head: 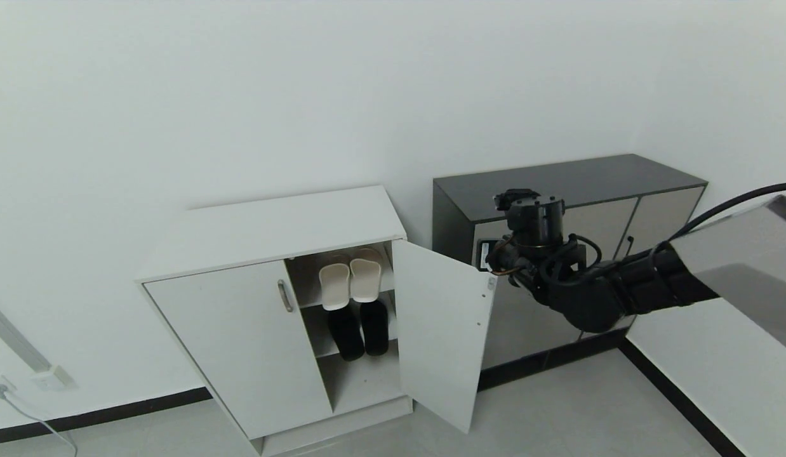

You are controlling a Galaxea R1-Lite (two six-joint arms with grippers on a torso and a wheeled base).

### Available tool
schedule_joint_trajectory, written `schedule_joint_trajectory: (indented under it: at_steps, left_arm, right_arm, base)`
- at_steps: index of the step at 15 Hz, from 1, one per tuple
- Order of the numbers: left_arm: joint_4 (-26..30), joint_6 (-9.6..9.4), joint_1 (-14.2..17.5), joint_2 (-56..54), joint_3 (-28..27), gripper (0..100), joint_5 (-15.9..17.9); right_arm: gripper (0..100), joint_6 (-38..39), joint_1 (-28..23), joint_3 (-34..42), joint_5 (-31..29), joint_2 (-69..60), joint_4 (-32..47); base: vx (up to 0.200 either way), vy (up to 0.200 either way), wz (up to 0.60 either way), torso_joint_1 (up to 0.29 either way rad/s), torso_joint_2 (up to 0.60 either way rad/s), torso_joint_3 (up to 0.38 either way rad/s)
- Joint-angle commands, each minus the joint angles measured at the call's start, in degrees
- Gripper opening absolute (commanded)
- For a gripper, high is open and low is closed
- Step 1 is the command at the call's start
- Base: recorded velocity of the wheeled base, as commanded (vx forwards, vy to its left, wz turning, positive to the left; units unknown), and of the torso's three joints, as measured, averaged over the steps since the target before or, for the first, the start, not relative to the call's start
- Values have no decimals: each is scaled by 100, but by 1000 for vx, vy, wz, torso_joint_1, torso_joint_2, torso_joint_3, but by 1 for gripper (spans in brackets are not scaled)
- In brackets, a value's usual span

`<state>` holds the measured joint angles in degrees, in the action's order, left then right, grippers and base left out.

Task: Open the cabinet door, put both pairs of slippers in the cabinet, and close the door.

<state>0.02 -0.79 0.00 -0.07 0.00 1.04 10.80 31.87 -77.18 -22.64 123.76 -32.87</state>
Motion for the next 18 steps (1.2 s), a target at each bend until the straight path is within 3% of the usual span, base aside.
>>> schedule_joint_trajectory:
  at_steps: [1,7,18]
  left_arm:
    - [-2,0,0,7,0,0,2]
    - [-2,0,0,7,0,0,2]
    - [-2,-9,0,7,0,0,2]
  right_arm:
    - [0,1,-233,-438,93,562,43]
    - [0,10,-541,-1150,277,1282,210]
    - [0,54,-497,-1265,277,1590,518]
  base:
    - [0,0,0,0,0,0]
    - [0,0,0,0,0,0]
    - [0,0,0,0,0,0]
